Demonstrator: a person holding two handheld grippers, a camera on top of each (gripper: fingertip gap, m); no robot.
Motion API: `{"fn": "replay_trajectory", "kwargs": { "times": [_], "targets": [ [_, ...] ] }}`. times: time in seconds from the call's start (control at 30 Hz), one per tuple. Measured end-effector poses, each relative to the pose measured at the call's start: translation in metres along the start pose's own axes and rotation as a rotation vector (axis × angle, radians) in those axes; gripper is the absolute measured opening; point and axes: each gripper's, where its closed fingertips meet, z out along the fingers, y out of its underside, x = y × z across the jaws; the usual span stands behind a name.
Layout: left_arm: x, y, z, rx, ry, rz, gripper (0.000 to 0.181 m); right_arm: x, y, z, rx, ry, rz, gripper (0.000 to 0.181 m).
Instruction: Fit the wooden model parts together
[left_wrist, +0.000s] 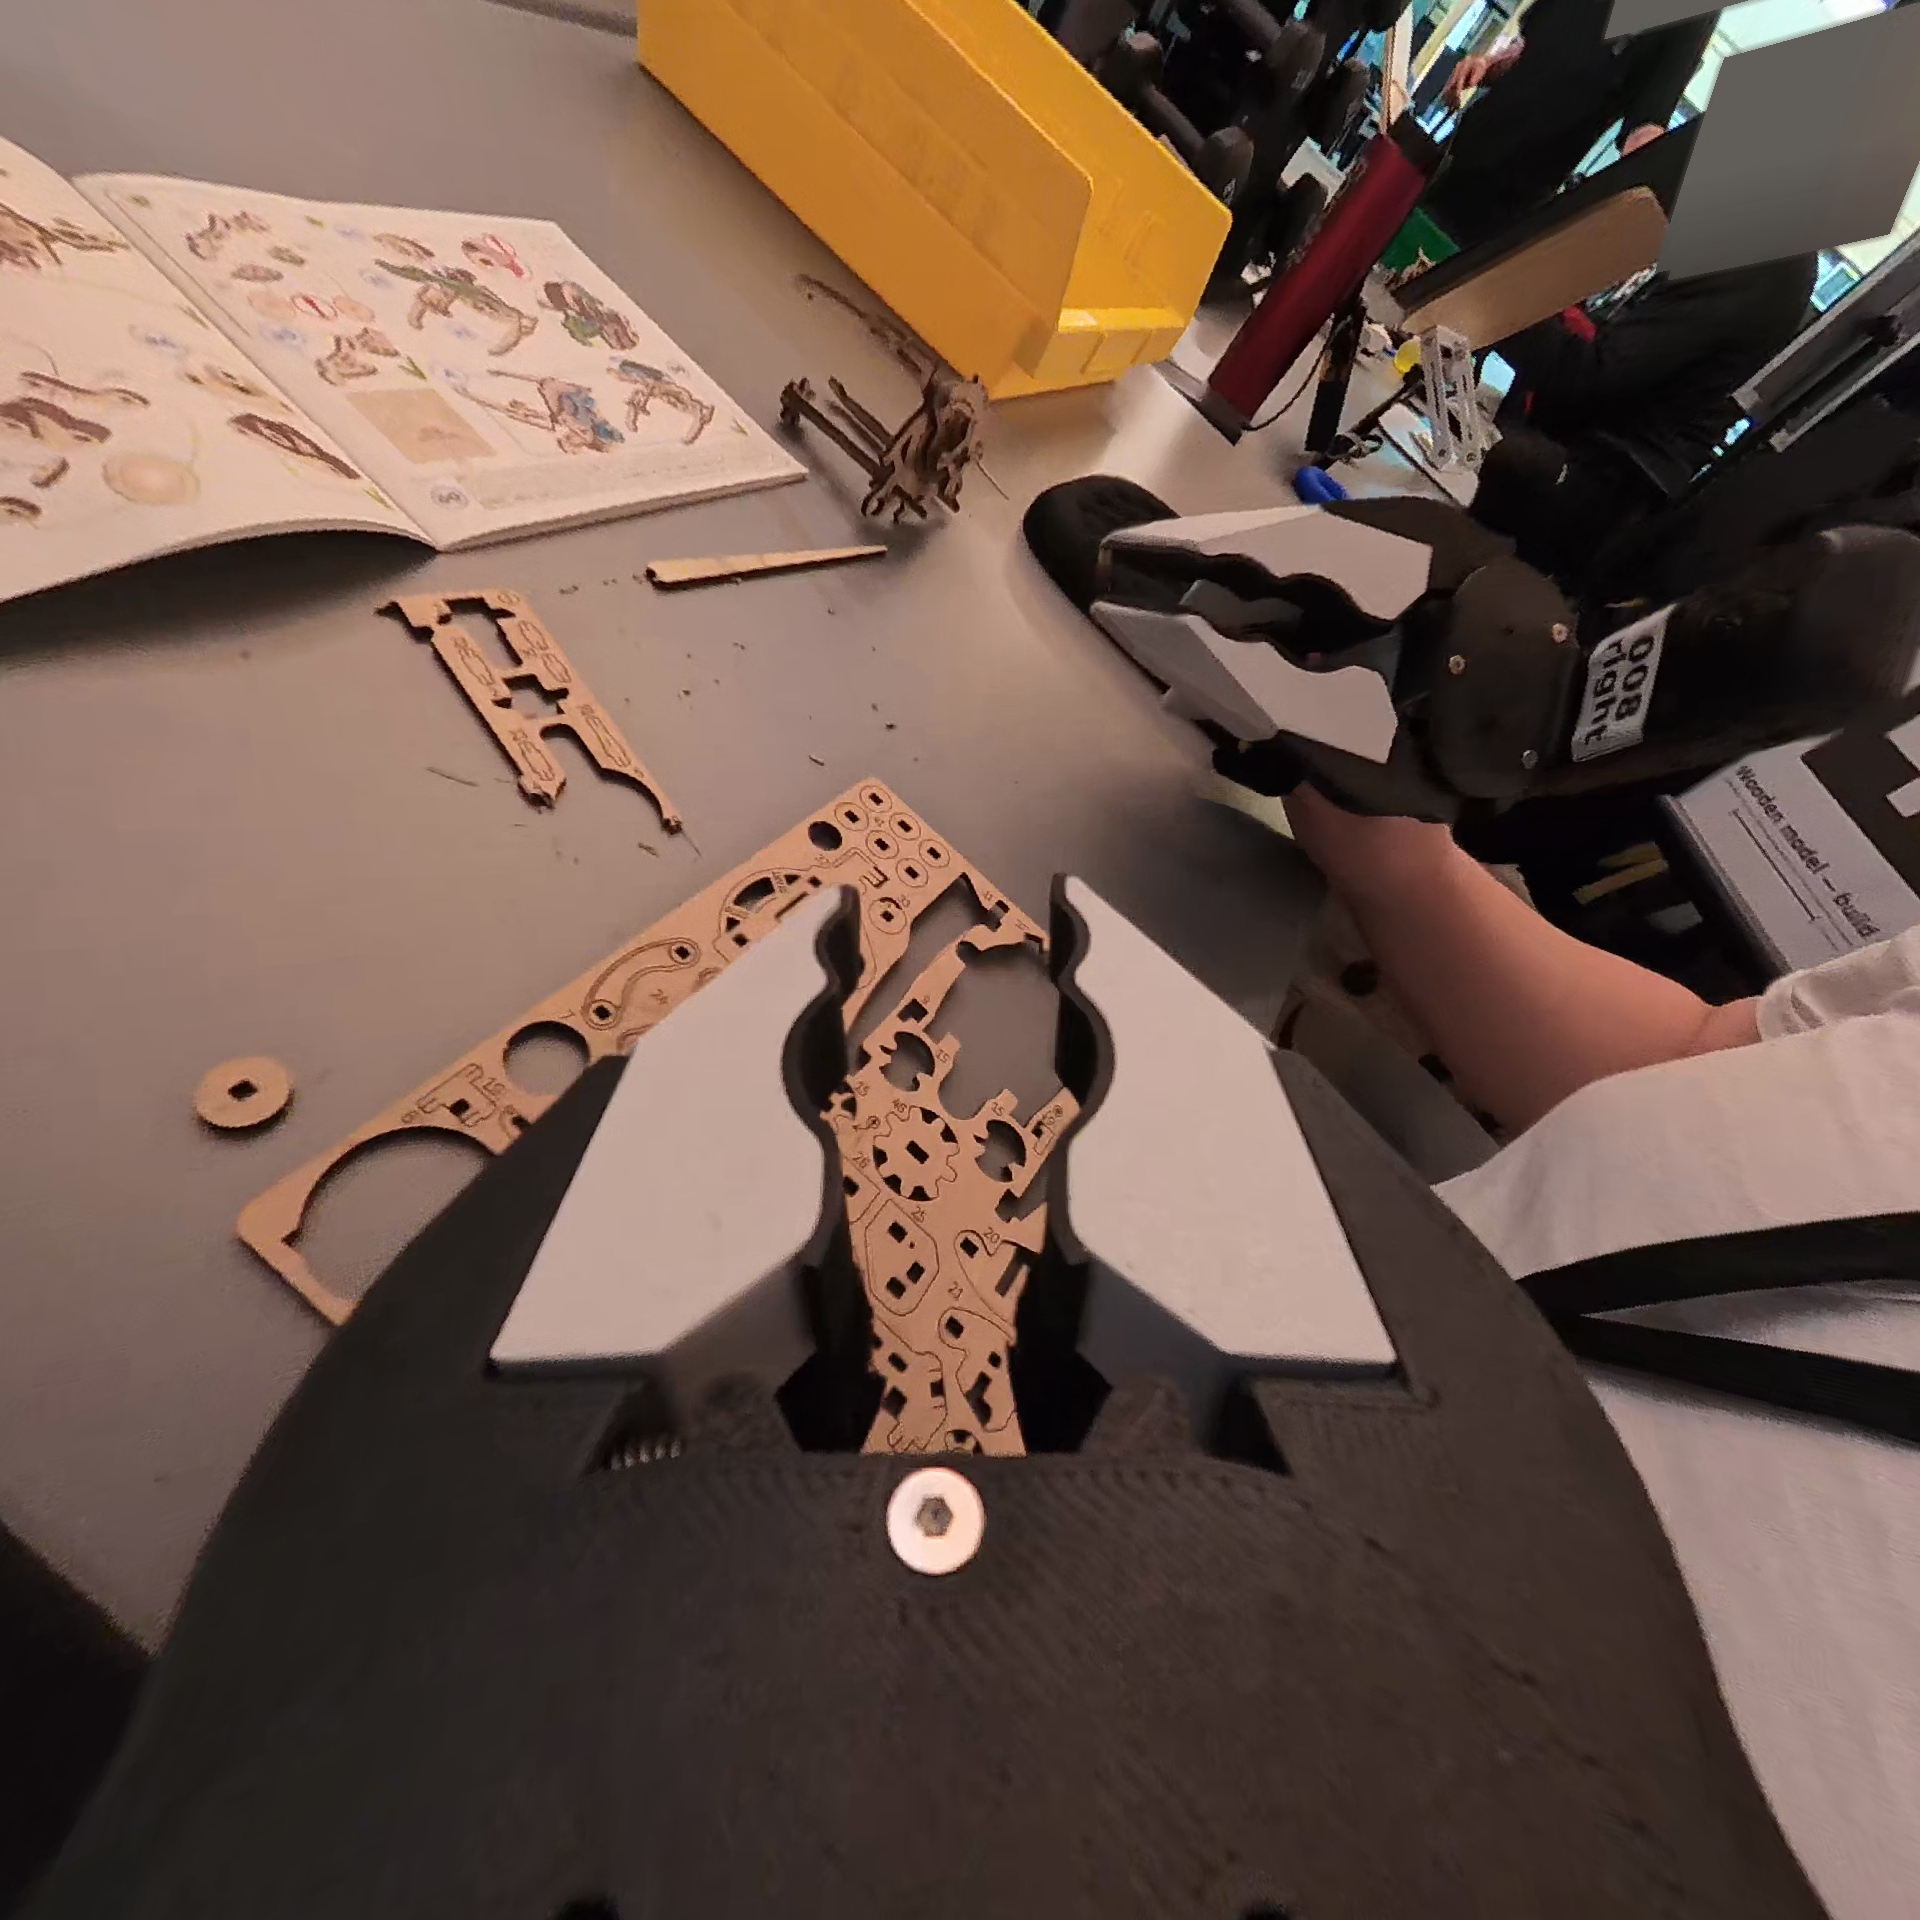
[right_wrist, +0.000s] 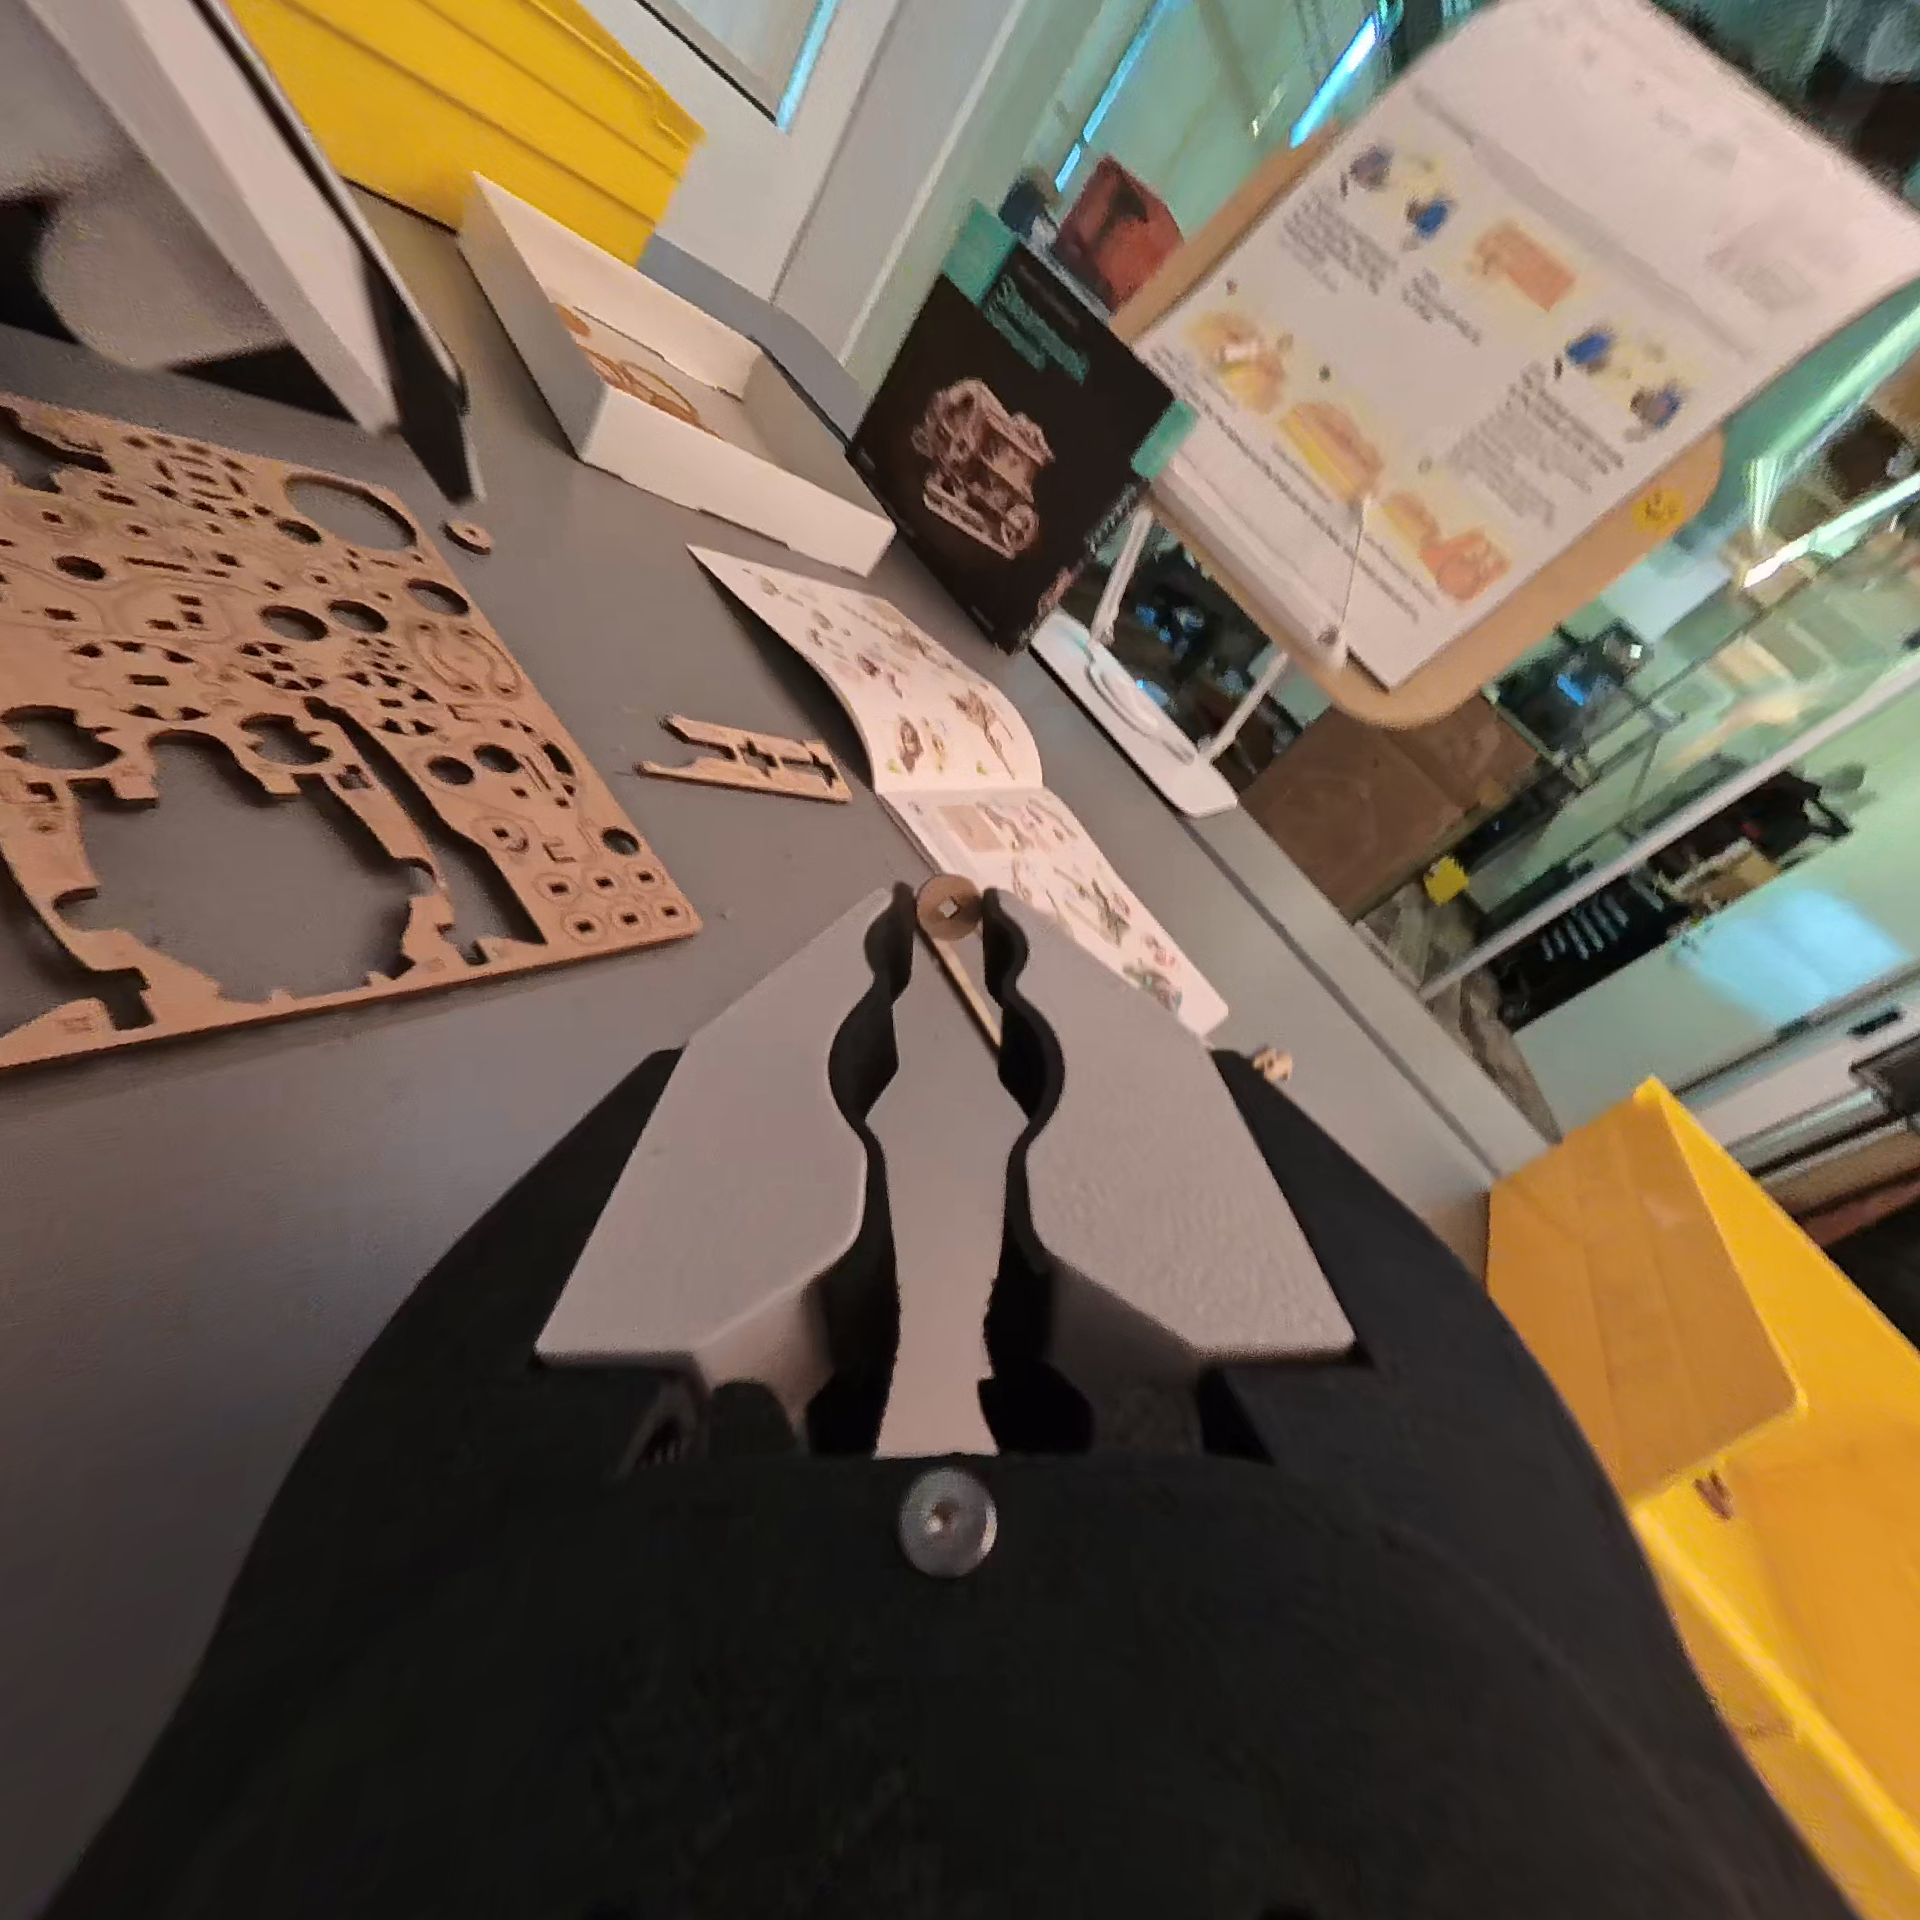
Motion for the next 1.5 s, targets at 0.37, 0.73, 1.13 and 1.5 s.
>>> {"fn": "replay_trajectory", "kwargs": {
  "times": [0.37,0.73,1.13,1.5],
  "targets": [
    [0.028,-0.029,0.041,0.024,0.155,-0.050,0.031,-0.035,-0.039,0.004,-0.001,-0.134,-0.163,0.011],
    [0.043,-0.015,0.055,-0.025,0.283,-0.106,0.018,-0.047,-0.039,0.003,-0.046,-0.198,-0.231,0.011],
    [0.036,-0.017,0.050,0.015,0.265,-0.102,0.000,-0.054,-0.047,0.012,-0.018,-0.208,-0.232,0.011],
    [0.049,-0.054,0.023,0.302,0.469,-0.345,0.000,-0.032,-0.079,0.013,0.119,-0.119,-0.057,0.018]
  ]
}}
